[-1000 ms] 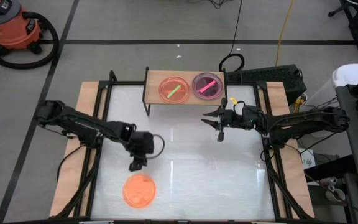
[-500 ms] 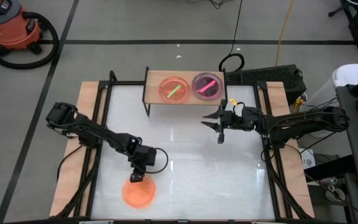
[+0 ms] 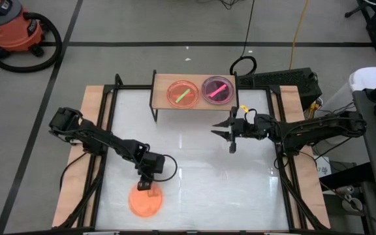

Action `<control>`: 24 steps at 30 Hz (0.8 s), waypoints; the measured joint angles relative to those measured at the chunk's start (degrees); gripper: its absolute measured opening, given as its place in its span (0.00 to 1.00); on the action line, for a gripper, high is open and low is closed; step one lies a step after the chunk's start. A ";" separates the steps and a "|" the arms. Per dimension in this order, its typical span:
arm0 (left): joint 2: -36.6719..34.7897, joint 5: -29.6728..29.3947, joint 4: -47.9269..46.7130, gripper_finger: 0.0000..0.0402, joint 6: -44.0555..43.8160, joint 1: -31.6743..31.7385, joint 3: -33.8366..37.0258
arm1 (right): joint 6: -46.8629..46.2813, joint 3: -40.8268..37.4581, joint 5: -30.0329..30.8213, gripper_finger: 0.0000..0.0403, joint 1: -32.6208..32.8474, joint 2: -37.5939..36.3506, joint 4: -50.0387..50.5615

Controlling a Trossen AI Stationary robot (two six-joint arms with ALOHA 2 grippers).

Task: Place and stack plates onto a shelf
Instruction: Stack the orange plate on the green plate on the shelf

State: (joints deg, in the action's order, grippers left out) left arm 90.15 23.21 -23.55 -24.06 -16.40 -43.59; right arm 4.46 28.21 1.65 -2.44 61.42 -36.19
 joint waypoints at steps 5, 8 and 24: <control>-0.27 0.12 0.24 0.22 0.93 0.30 0.00 | -0.74 0.00 0.02 0.23 0.00 -0.01 0.01; -0.27 4.11 0.44 0.27 1.49 0.15 0.00 | -0.78 0.00 0.02 0.23 0.00 0.01 0.01; 0.50 -2.04 1.16 0.58 -4.57 -2.60 -0.02 | -0.79 0.00 0.04 0.23 0.00 0.00 0.08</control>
State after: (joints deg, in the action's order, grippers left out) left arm 90.65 21.17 -22.39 -28.63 -19.00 -43.61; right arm 3.67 28.21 1.69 -2.44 61.42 -36.11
